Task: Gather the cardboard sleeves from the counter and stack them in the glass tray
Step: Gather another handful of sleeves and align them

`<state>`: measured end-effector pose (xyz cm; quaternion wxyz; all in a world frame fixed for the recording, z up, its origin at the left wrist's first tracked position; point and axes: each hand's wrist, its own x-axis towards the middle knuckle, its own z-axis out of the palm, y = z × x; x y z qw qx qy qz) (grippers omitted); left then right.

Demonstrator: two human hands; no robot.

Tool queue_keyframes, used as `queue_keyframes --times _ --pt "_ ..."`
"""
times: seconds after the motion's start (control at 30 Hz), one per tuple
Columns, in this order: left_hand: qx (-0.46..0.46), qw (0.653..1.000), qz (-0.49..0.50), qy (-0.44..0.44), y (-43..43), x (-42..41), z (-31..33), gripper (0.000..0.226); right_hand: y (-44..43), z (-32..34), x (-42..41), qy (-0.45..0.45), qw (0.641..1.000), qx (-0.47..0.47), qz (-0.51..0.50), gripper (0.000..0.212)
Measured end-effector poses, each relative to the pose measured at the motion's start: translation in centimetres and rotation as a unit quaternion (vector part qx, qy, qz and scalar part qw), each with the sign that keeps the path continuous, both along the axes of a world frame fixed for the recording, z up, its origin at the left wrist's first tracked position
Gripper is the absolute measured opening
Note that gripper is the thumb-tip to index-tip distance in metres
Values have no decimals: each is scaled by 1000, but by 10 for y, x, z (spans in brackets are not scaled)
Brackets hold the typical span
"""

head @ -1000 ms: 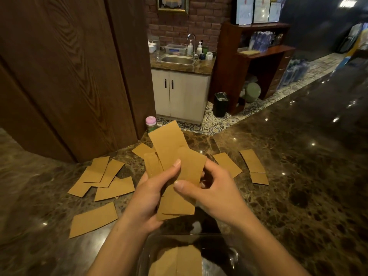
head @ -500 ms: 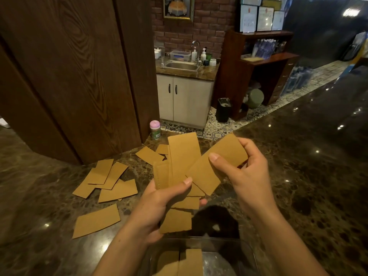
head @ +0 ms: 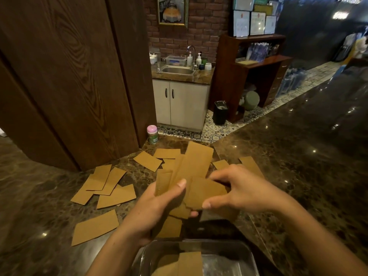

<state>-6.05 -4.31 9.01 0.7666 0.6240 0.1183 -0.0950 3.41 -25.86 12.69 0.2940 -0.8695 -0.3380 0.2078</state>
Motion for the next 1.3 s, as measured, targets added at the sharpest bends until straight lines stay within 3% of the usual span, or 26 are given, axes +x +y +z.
queue_keyframes --times 0.1,0.2,0.27,0.37,0.5,0.6,0.67,0.73,0.8,0.9,1.1,1.23,1.3 --pt "-30 998 62 3 1 1 -3 45 -6 -15 -2 59 979 177 -84 18" --pt "-25 993 111 4 -1 0 -6 61 1 -30 -18 232 873 385 -192 40" --pt "-16 995 102 -19 -7 1 -4 52 14 -37 -26 276 831 426 -230 47" --pt "-29 995 90 -36 -16 2 -1 41 29 -40 -34 281 809 443 -265 40" --pt "-62 994 94 -14 -16 1 -1 39 28 -40 -33 277 813 437 -267 33" --pt "-94 990 106 15 -11 0 -1 32 20 -38 -29 169 844 431 -269 27" --pt "-108 988 105 20 -7 -1 -2 32 13 -35 -27 21 866 439 -238 22" --pt "-119 986 112 29 -5 -2 -4 32 2 -36 -21 -178 880 425 -114 21" --pt "-130 983 121 36 -4 -4 -4 32 -8 -41 -15 -368 866 338 22 25" --pt "-155 981 110 32 -6 -4 -2 40 -13 -46 -9 -510 826 213 110 26" --pt "-120 991 64 -4 -9 -6 1 54 -19 -47 -6 -529 820 164 145 32" --pt "-140 982 126 -6 -3 -2 0 51 -22 -49 -5 -476 855 181 99 26" --pt "-146 975 168 -12 3 0 0 56 -21 -45 -12 -391 888 243 -2 23"
